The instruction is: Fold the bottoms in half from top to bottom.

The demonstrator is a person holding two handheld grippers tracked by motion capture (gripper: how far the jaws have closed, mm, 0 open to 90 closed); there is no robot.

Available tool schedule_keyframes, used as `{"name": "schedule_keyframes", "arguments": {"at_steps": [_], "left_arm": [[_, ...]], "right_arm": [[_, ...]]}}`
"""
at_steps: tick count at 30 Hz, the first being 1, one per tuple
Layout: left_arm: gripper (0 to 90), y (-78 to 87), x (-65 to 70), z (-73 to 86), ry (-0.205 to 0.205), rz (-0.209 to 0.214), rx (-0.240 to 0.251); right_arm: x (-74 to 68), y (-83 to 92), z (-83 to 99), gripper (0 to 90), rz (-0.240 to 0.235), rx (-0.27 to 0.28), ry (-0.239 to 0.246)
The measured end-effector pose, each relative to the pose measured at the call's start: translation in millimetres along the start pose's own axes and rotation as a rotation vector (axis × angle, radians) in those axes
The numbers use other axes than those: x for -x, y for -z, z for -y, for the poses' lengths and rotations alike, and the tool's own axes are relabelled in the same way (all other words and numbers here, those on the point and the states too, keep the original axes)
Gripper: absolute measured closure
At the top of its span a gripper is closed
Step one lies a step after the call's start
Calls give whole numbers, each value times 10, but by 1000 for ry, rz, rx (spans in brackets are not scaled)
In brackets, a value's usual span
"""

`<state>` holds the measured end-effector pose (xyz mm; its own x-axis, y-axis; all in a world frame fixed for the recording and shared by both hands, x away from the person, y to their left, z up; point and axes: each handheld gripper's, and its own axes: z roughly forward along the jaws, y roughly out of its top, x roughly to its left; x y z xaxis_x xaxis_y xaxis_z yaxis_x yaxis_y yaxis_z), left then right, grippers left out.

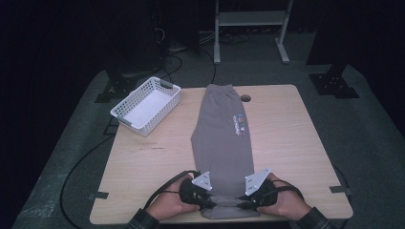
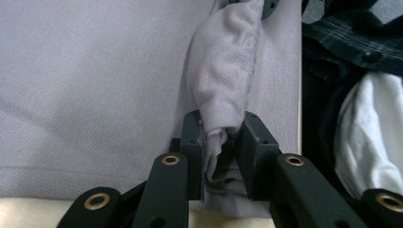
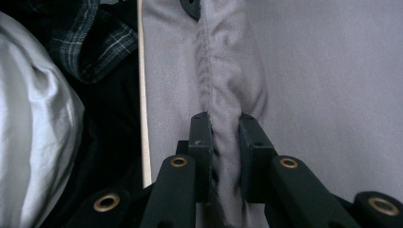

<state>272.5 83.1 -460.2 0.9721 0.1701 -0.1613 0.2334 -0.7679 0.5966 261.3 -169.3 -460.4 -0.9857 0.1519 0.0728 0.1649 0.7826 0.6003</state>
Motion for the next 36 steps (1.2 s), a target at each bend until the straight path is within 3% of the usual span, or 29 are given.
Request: {"name": "schedule_keyframes", "arguments": {"at_steps": [2, 8, 11, 25, 36], "left_arm": [[732, 21, 3, -26, -7, -1, -4], [734, 196, -13, -128, -5, -4, 67], [733, 278, -58, -181, -9, -27, 85], [732, 489, -389, -397, -14, -125, 152], [732, 561, -695, -495, 19, -185, 179]], "right_arm": [[6, 4, -16, 772, 1, 1, 9], [89, 163, -56, 772, 13, 62, 1], [149, 237, -92, 772, 26, 93, -4], [485, 460, -275, 772, 134, 153, -2], [791, 509, -406, 771, 194, 164, -19]]}}
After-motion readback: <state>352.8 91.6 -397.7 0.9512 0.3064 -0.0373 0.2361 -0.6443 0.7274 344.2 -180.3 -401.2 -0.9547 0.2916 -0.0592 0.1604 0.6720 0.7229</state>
